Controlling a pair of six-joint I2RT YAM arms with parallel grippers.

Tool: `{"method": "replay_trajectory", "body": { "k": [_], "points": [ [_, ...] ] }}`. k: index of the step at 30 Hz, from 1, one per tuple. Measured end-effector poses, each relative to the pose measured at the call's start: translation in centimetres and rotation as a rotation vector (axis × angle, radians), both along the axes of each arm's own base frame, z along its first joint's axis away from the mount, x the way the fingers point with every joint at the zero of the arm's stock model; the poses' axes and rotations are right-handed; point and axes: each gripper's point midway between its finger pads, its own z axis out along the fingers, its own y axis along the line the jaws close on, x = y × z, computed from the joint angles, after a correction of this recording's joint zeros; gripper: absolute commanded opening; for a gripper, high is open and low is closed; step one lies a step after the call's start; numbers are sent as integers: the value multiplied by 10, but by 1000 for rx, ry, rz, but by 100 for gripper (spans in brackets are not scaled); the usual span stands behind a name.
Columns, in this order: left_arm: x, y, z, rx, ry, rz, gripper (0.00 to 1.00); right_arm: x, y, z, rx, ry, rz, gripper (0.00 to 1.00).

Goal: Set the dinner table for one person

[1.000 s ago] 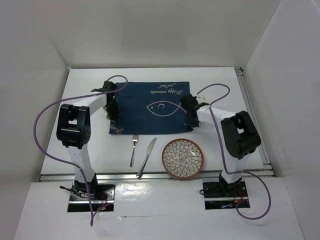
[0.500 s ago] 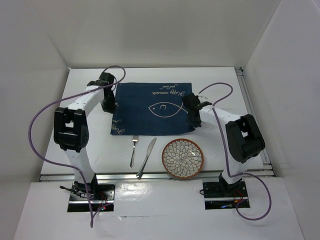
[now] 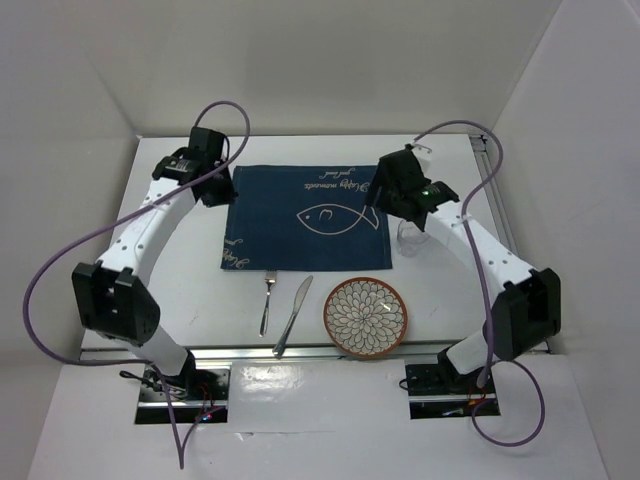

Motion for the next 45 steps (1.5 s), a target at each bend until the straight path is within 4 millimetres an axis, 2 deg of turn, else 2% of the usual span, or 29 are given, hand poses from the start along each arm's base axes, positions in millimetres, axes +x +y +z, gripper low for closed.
{"method": "replay_trajectory", "body": {
  "k": [3, 5, 8, 10, 13, 17, 19, 20, 21, 25, 28, 29, 30, 31, 35, 38, 41, 43, 45],
  "points": [
    [-17, -8, 16, -18, -41, -32, 15, -8, -18, 18, -10, -32, -33, 84],
    [-27, -9, 15, -21, -39, -41, 15, -12, -42, 17, -12, -31, -79, 84],
    [-43, -8, 1, -17, -10, -48, 15, -27, -90, -5, -17, 21, -179, 86],
    [-52, -7, -10, -14, 19, -50, 15, -36, -111, -21, -23, 64, -228, 87],
    [-57, -9, -19, -18, 43, -61, 15, -40, -119, -34, -18, 106, -235, 87],
    [-57, -14, -19, -25, 39, -75, 13, -34, -127, -42, 2, 126, -239, 87],
    [-57, -15, -19, -25, 37, -78, 13, -30, -133, -52, 7, 144, -245, 83],
    [-57, -16, -19, -25, 37, -79, 12, -28, -135, -59, 12, 155, -246, 80],
    [-57, -16, -19, -25, 36, -80, 12, -28, -136, -66, 14, 171, -248, 71],
    [-56, -16, -18, -26, 34, -80, 12, -31, -137, -94, 25, 233, -241, 53],
    [-56, -16, -19, -24, 34, -79, 11, -32, -134, -106, 36, 257, -225, 36],
    [-56, -15, -19, -22, 35, -78, 11, -32, -133, -109, 39, 263, -223, 18],
    [-56, -15, -20, -20, 36, -77, 10, -31, -132, -109, 43, 261, -217, 8],
    [-55, -15, -21, -19, 39, -76, 10, -30, -133, -109, 40, 258, -219, 0],
    [-55, -15, -24, -17, 49, -76, 9, -25, -135, -103, 20, 238, -232, 0],
    [-54, -16, -24, -19, 45, -76, 11, -6, -125, -77, -5, 182, -201, 0],
    [-59, -20, -28, -38, 36, -90, 11, 34, -100, -35, -11, 81, -130, 0],
    [-68, -26, -32, -51, 40, -111, 11, 75, -74, -5, -1, -10, -76, 0],
    [-77, -35, -34, -67, 47, -130, 11, 97, -58, 1, -3, -31, -40, 0]
  ]
}}
